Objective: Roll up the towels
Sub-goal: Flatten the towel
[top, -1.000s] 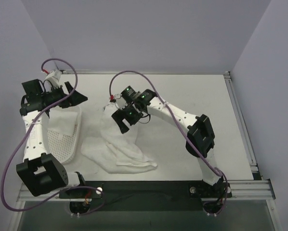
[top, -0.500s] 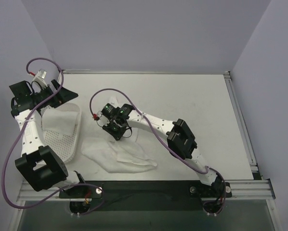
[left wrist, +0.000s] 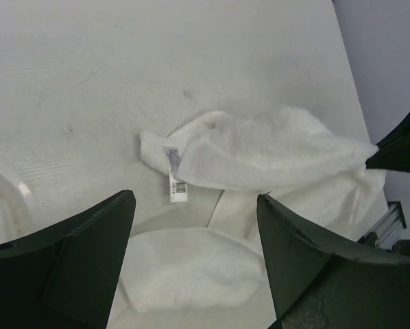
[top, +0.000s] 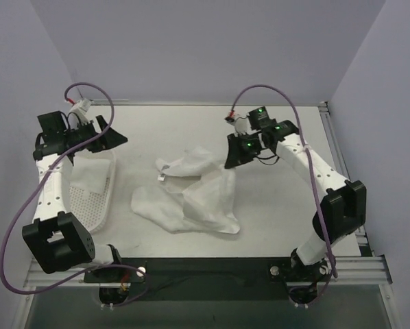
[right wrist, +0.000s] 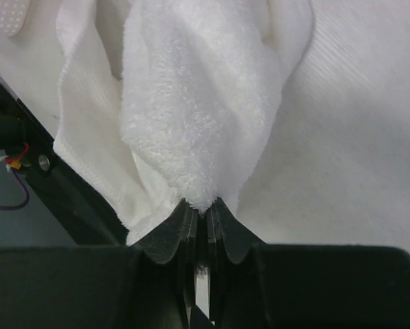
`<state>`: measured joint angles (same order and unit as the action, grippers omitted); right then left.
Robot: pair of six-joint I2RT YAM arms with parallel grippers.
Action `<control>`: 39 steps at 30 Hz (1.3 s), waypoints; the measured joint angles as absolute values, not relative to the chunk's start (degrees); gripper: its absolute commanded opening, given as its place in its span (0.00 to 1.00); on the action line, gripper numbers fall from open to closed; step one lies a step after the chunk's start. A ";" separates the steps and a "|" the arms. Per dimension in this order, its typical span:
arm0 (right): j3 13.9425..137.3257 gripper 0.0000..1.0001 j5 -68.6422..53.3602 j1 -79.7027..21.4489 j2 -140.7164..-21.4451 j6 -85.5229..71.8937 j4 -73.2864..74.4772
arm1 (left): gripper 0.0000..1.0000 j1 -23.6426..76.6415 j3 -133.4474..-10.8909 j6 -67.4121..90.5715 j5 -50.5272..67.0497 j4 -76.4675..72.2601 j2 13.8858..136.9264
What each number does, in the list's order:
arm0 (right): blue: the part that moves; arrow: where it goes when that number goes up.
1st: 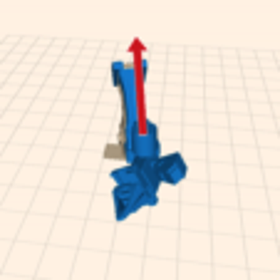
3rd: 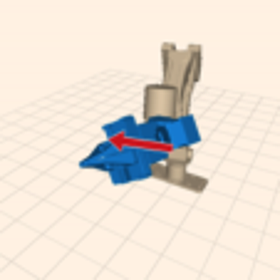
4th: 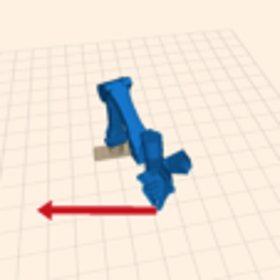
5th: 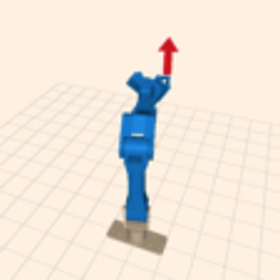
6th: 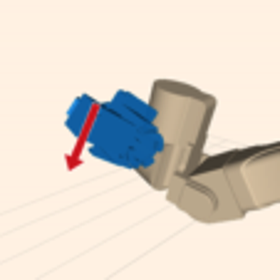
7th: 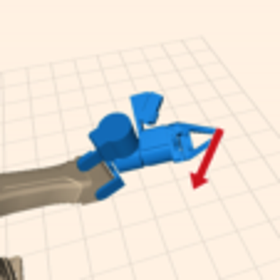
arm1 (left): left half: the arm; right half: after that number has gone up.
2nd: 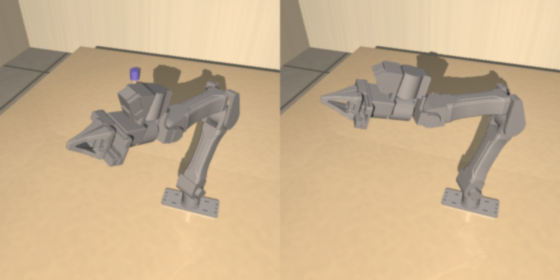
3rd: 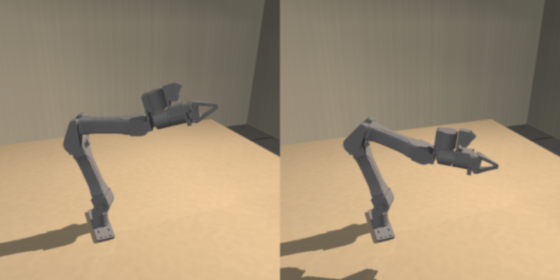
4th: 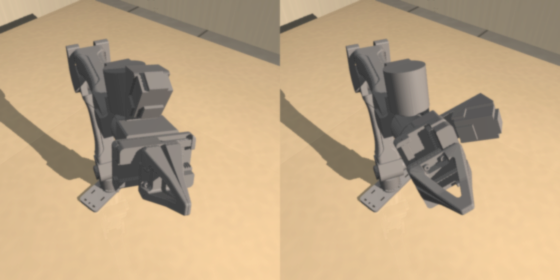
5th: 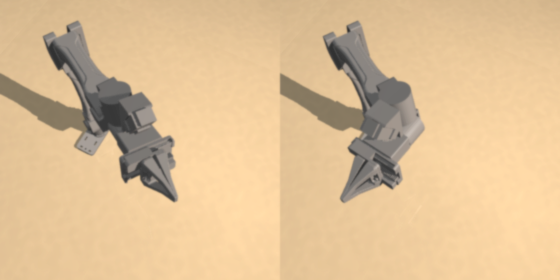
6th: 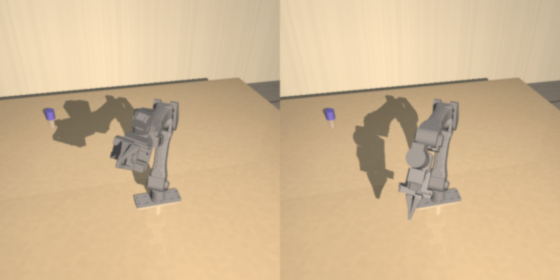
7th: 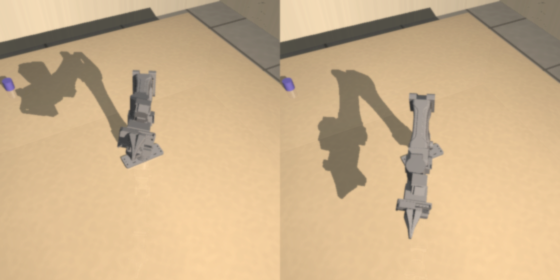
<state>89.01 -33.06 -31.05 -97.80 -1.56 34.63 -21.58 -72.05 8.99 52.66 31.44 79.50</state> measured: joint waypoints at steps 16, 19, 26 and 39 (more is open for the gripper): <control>73.32 0.61 -31.22 -10.66 -97.41 2.94 43.11 | 0.72 11.55 -68.03 -4.32 25.45 40.64 86.52; 86.56 0.65 -27.55 -12.86 -99.66 3.11 42.44 | 0.72 13.91 -67.88 -3.99 20.67 40.82 90.65; 102.78 0.66 -25.08 -21.15 -112.20 1.76 39.64 | 0.61 15.59 -67.85 -2.20 14.76 40.23 97.06; 99.72 0.03 -30.17 -23.38 -124.18 -1.89 39.03 | 0.10 15.59 -68.42 -0.64 14.61 39.99 106.00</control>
<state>99.72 -30.17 -23.38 -124.18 -1.89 39.03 15.59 -68.42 -0.64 14.61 39.99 106.00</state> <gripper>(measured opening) 0.194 0.267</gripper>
